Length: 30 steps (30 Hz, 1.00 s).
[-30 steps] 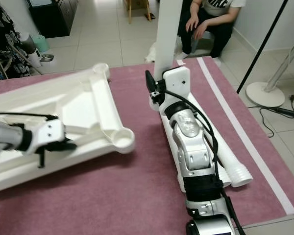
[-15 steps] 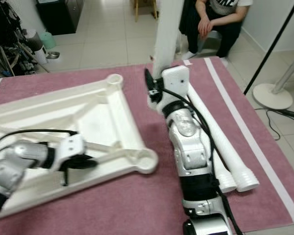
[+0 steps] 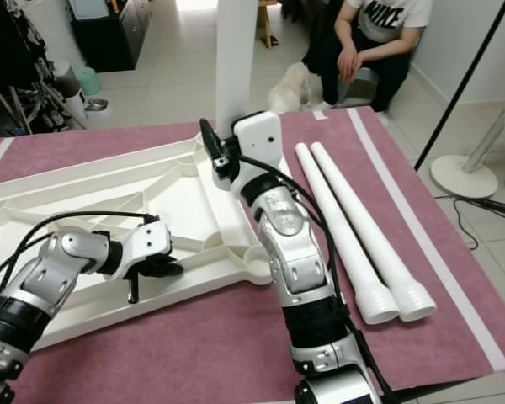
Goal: Building children table
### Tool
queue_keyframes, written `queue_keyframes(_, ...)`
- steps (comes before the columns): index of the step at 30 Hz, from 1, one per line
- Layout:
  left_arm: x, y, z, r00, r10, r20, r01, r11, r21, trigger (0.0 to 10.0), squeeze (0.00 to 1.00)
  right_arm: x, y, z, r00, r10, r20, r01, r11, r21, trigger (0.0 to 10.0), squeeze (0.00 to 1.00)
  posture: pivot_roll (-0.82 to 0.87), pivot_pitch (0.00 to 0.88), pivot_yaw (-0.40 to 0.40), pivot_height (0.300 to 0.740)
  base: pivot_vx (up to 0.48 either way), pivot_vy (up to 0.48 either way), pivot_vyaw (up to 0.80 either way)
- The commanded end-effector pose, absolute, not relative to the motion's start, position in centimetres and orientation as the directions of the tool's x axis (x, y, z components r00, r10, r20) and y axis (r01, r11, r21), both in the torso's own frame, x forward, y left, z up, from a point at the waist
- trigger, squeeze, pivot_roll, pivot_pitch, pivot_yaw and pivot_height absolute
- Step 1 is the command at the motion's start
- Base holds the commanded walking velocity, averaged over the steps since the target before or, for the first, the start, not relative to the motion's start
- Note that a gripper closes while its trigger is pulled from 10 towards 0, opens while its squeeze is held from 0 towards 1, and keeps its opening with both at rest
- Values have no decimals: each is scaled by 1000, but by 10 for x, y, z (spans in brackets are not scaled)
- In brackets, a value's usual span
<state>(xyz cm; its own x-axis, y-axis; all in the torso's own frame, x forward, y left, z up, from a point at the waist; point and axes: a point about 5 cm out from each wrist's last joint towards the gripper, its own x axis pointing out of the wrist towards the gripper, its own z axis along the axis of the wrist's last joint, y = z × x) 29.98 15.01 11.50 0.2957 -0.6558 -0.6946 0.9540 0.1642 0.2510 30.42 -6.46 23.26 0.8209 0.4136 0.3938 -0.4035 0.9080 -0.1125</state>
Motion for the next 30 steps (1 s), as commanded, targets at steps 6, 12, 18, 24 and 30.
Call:
queue_keyframes(6, 334, 196, 147, 682, -457, -572, 728, 344, 593, 10000, 0, 305, -67, 233, 821, 401, 407, -396, 913, -99, 10000, 0, 46, 0, 93, 740, 0, 0, 0)
queue_keyframes(12, 337, 208, 156, 653, -464, -599, 751, 294, 591, 10000, 0, 304, -69, 232, 824, 392, 409, -388, 917, -97, 10000, 0, 39, 0, 101, 740, 0, 0, 0)
queue_keyframes(18, 336, 206, 155, 628, -477, -615, 771, 275, 574, 10000, 1000, 303, -71, 230, 828, 387, 406, -383, 919, -97, 10000, 0, 39, 0, 101, 740, 0, 0, 0)
queue_keyframes(24, 319, 183, 138, 549, -608, -573, 825, 286, 487, 10000, 0, 304, -69, 228, 831, 385, 402, -388, 918, -77, 10000, 0, 36, 0, 99, 740, 0, 0, 0)
queue_keyframes(30, 308, 161, 158, 556, -755, -347, 816, 417, 399, 10000, 0, 306, -63, 224, 826, 392, 406, -425, 905, -9, 10000, 0, 38, 0, 89, 740, 0, 0, 0)
